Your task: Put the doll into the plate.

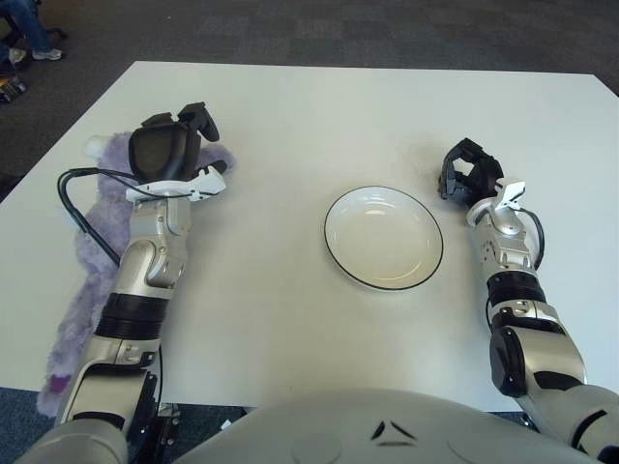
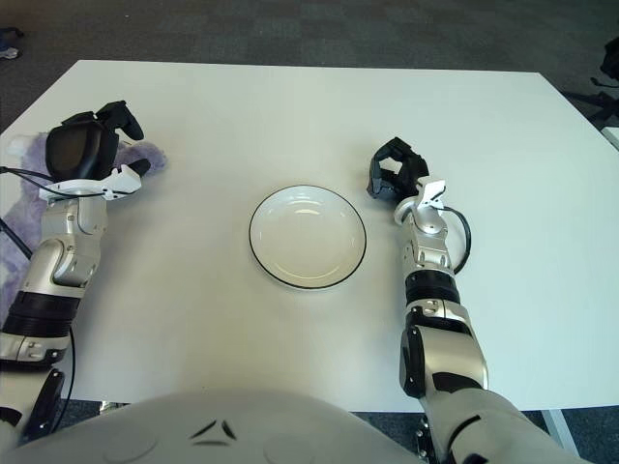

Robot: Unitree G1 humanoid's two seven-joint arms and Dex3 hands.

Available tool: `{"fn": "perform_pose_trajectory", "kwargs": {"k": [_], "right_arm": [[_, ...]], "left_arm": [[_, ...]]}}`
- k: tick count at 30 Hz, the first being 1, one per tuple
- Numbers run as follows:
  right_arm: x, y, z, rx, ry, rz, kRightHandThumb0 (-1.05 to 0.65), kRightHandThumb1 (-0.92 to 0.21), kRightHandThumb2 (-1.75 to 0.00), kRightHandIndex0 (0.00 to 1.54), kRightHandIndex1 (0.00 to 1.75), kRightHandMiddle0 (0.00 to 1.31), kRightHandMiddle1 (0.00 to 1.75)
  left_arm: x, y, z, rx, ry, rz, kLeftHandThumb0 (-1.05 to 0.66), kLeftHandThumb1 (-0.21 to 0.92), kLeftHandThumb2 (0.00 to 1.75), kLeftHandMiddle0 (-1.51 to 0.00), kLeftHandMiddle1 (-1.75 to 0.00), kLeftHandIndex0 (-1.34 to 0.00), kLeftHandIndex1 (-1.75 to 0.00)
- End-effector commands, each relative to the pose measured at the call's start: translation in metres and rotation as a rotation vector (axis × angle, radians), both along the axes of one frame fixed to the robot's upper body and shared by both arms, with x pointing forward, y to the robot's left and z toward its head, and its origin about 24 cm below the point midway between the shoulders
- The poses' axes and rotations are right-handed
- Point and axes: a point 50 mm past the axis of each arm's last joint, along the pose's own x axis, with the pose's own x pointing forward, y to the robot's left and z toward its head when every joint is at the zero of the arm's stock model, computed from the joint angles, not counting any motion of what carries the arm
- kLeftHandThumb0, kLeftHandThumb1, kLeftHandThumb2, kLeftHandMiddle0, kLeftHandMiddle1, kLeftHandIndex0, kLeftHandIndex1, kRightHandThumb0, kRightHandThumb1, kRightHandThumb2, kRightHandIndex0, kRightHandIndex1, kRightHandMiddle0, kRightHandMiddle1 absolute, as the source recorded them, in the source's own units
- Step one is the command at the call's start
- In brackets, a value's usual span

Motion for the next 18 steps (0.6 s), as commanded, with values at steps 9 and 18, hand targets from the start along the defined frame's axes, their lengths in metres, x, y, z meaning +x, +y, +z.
{"fn": "perform_pose_trajectory", "kwargs": {"k": [9,18], "right_arm": [[-0.006,-0.001,-0.012,-0.016,0.063,0.013,-0.47,-0.36,-1.26,1.24,1.75,0.58,1.75],[-0.008,0.0,-0.012,-0.019,0.062,0.02,-0.47,-0.37,-1.25,1.24,1.75,0.57,1.75]], "left_arm": [[0.017,-0.029,0.006,-0.107,-0.034,-0.142,-0.01,0.12,1.41,-0.86,-1.58,-0.67,-1.46],[0.024,-0.042,0.009,-0.147,-0.025,-0.233,-0.01,0.11,1.4,-0.85,-1.61,-0.71,-1.41]]}}
